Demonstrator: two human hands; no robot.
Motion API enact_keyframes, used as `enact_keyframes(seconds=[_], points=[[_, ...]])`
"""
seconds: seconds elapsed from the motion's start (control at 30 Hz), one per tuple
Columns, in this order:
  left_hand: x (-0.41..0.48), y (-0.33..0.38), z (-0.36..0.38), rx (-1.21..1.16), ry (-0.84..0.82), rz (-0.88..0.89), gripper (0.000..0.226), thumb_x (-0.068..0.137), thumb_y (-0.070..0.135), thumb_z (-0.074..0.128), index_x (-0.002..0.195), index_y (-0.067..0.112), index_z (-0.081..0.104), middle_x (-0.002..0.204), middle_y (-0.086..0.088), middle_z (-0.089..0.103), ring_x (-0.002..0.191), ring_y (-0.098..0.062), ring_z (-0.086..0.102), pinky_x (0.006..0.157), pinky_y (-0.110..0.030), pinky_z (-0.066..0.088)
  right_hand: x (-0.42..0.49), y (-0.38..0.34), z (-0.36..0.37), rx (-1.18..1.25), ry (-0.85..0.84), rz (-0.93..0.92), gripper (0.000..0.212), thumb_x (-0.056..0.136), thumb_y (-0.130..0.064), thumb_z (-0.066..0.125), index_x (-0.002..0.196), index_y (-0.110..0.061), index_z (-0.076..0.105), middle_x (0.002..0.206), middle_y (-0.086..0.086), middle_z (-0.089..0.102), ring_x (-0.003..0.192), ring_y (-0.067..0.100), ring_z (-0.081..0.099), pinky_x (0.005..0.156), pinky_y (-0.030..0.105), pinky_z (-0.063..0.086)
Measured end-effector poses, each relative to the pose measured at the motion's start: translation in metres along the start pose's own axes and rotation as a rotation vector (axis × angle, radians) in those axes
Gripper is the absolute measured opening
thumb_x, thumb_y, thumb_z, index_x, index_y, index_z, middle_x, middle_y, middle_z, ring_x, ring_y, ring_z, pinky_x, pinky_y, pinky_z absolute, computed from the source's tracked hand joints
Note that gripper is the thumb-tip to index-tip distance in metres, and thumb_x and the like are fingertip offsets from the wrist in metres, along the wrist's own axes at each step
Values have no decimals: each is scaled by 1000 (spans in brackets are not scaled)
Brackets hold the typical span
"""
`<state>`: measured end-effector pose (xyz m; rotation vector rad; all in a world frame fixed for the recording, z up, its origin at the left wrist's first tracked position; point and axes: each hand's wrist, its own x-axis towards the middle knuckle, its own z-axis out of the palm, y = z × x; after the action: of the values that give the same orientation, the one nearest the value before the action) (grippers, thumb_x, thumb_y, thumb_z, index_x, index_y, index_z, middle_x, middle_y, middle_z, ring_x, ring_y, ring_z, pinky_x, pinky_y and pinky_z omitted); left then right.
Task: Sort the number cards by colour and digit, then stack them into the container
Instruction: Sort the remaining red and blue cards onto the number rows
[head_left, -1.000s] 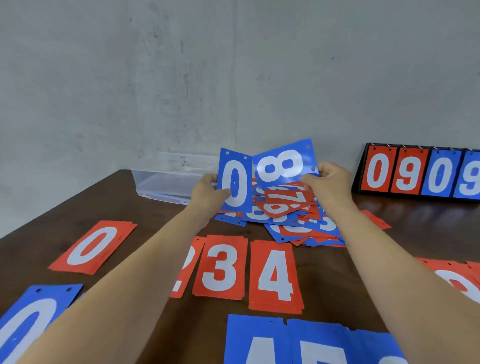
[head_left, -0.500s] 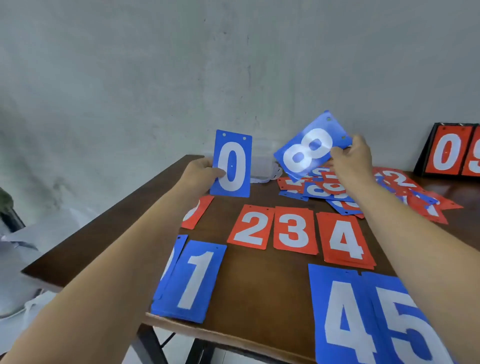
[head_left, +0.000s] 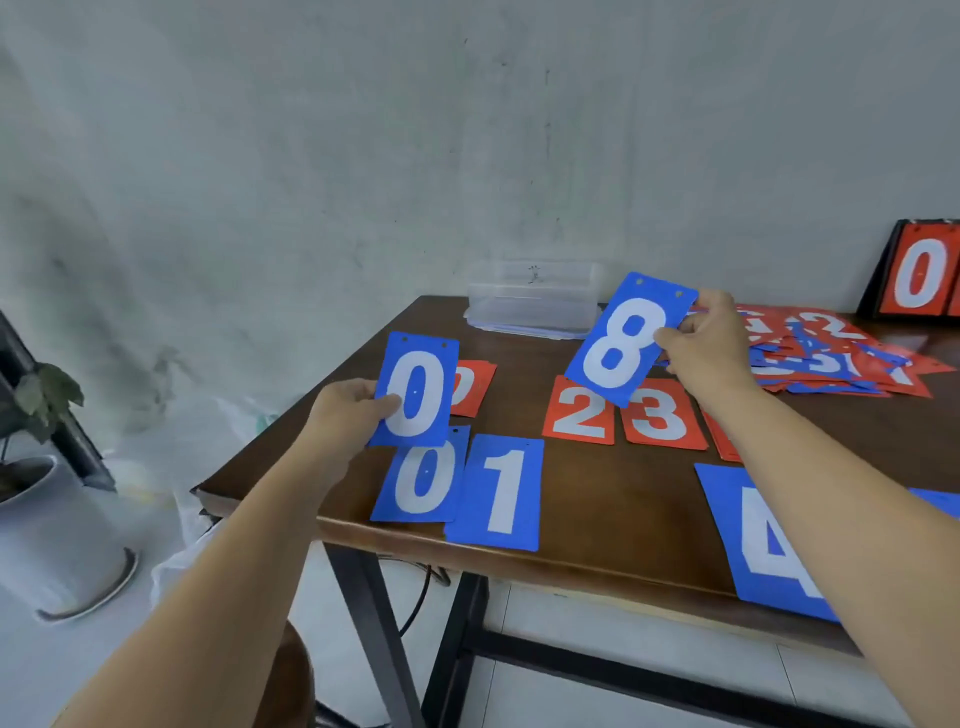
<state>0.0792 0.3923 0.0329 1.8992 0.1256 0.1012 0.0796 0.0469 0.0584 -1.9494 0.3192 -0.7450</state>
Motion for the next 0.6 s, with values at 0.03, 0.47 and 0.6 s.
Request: enact_keyframes(seconds=[0.03, 0.47, 0.6], points=[[-3, -4, -6, 25, 22, 11, 8, 92, 19, 65, 95, 13, 68, 97, -9, 73, 90, -25, 70, 88, -47, 56, -3, -1, 0, -4, -2, -4, 39, 86, -3, 62, 121, -10, 46, 97, 11, 66, 90, 27, 65, 79, 45, 55], [-58, -38, 23, 360, 175, 156, 20, 94, 22, 58, 113, 16, 62, 98, 3, 65, 84, -13, 61, 56, -20, 45, -45, -4, 1, -34, -22, 8, 42, 90, -6, 62, 129, -10, 46, 97, 12, 65, 90, 26, 65, 63, 28, 49], [-58, -44, 23, 529, 174, 215, 23, 94, 25, 57, 115, 15, 59, 106, 0, 65, 88, -15, 61, 68, -30, 54, -54, -4, -4, -45, -33, 1, 45, 91, -8, 63, 132, -10, 45, 95, 11, 65, 92, 25, 66, 65, 31, 51]])
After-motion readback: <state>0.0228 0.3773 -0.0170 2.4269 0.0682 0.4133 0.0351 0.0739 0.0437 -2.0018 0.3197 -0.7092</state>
